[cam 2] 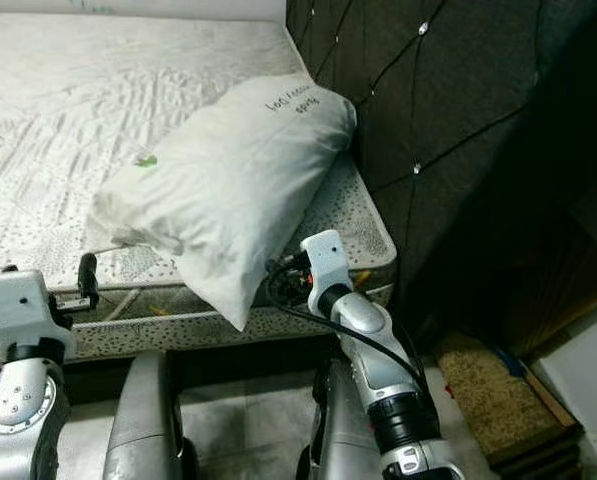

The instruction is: Clean up the room

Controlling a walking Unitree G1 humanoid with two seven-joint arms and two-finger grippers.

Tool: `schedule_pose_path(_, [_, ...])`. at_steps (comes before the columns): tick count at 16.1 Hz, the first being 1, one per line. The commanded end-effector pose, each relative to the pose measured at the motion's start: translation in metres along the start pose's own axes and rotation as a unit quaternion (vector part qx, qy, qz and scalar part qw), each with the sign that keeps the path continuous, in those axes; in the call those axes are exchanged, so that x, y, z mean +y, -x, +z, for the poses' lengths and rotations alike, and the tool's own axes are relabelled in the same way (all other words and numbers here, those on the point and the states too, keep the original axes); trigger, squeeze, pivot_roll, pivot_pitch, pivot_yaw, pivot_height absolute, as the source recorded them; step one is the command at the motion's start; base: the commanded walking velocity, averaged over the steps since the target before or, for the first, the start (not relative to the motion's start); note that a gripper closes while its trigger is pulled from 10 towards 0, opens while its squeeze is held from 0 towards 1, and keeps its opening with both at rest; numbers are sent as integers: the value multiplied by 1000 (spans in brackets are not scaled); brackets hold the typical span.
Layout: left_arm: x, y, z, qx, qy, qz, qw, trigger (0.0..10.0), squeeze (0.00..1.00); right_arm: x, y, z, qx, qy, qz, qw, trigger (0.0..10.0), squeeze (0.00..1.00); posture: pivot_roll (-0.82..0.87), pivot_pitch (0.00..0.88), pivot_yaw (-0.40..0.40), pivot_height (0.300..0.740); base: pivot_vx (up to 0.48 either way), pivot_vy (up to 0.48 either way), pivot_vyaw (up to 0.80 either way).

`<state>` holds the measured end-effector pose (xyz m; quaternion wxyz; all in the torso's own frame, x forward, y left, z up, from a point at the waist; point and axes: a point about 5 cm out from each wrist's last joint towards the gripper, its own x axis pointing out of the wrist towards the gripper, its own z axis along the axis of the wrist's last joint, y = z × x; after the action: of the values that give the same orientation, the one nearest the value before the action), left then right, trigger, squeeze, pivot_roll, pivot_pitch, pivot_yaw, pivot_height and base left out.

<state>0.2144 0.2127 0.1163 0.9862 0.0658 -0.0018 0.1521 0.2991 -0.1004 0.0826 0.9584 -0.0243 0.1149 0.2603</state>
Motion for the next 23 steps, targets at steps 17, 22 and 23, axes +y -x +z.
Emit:
schedule_pose_path(17, [-1, 8, -13, 43, -12, 3, 999, 10000, 0, 4, -4, -7, 68, 96, 117, 986, 10000, 0, 71, 0, -80, 516, 153, 0, 91])
schedule_pose_path(22, [6, 24, -22, 82, -29, -10, 996, 10000, 0, -13, 7, -7, 118, 129, 171, 970, 10000, 0, 87, 0, -68, 516, 0, 0, 0])
schedule_pose_path(23, [7, 26, -24, 90, -28, -12, 995, 10000, 0, -15, 10, -12, 145, 139, 181, 963, 10000, 0, 87, 0, -65, 516, 0, 0, 0])
